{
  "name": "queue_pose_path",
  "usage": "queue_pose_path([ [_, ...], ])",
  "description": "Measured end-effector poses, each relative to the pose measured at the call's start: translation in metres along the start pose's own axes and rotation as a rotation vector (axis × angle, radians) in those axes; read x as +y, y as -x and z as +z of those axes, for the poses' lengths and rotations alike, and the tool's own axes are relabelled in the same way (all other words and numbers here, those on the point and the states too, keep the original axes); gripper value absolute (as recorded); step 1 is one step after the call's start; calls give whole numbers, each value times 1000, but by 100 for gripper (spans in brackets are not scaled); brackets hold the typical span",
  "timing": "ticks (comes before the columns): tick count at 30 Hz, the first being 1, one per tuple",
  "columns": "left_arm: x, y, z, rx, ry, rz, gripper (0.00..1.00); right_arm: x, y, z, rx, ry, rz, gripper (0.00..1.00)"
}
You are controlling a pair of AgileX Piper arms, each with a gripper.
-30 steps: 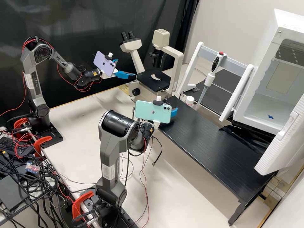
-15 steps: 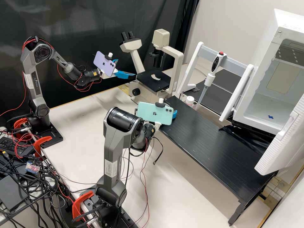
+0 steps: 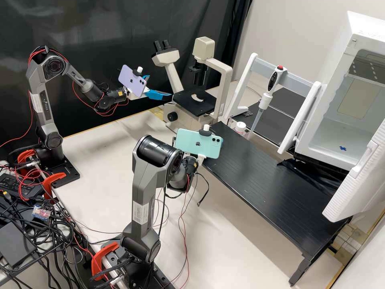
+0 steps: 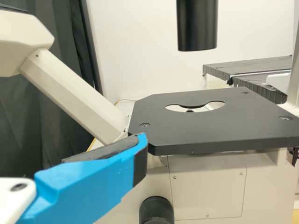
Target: Move the petri dish to the incubator
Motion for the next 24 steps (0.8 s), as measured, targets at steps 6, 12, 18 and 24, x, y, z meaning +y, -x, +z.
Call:
queue_pose_path([
  [6, 0, 0, 0, 0, 0, 0, 100, 2, -1, 1, -1, -1, 3, 0],
  [12, 0, 0, 0, 0, 0, 0, 100, 2, -1, 1, 0, -5, 4, 0],
  [18, 0, 0, 0, 0, 0, 0, 100, 3, -1, 1, -1, -10, 4, 0],
  [24, 0, 0, 0, 0, 0, 0, 100, 3, -1, 1, 0, -13, 2, 0],
])
